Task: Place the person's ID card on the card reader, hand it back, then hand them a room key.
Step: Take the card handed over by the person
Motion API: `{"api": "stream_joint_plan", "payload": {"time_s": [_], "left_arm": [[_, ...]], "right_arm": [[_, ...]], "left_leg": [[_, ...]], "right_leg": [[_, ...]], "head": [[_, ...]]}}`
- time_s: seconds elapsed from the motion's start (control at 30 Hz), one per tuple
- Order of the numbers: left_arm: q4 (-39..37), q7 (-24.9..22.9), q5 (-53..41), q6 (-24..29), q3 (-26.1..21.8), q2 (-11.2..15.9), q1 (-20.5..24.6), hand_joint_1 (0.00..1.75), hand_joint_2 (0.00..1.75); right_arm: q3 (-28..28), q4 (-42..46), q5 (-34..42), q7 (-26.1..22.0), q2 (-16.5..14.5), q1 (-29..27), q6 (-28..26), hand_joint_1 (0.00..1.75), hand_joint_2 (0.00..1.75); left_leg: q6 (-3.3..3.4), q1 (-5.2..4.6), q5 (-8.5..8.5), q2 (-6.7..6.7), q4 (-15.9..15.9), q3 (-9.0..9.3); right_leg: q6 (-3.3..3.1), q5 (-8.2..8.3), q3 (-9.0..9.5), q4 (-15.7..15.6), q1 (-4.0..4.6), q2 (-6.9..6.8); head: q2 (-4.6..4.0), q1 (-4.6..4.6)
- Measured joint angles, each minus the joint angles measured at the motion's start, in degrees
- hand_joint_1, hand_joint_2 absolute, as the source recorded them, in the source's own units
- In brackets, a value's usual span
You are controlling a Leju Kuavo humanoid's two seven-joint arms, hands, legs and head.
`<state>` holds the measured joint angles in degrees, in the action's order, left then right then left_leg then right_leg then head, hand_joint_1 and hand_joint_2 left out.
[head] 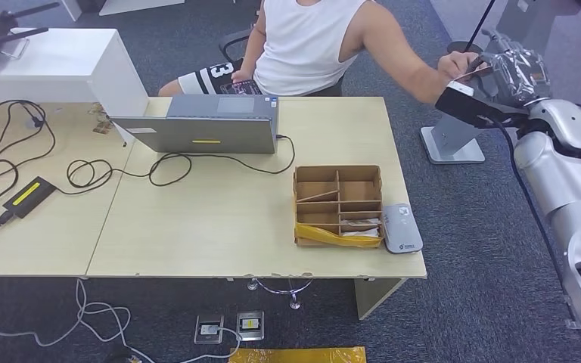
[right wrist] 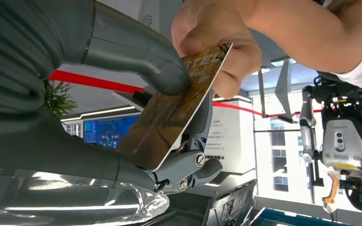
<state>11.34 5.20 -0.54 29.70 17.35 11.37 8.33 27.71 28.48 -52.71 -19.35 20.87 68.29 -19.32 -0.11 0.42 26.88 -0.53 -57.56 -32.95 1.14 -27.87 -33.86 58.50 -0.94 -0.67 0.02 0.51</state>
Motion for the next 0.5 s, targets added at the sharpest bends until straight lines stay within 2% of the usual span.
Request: {"api": "stream_joint_plan", "payload": {"time_s": [0.5], "left_arm": [[0.00, 0.00, 0.60, 0.40, 0.02, -0.01, -0.32, 0.00, 0.00]], "right_arm": [[0.75, -0.36, 1.89, -0.74, -1.10, 0.50, -0.13, 1.75, 1.75]], "left_leg": [[0.00, 0.00, 0.00, 0.00, 0.00, 0.01]], "right_leg": [[0.00, 0.00, 0.00, 0.00, 0.01, 0.02]], "head": [[0.01, -0.01]]}}
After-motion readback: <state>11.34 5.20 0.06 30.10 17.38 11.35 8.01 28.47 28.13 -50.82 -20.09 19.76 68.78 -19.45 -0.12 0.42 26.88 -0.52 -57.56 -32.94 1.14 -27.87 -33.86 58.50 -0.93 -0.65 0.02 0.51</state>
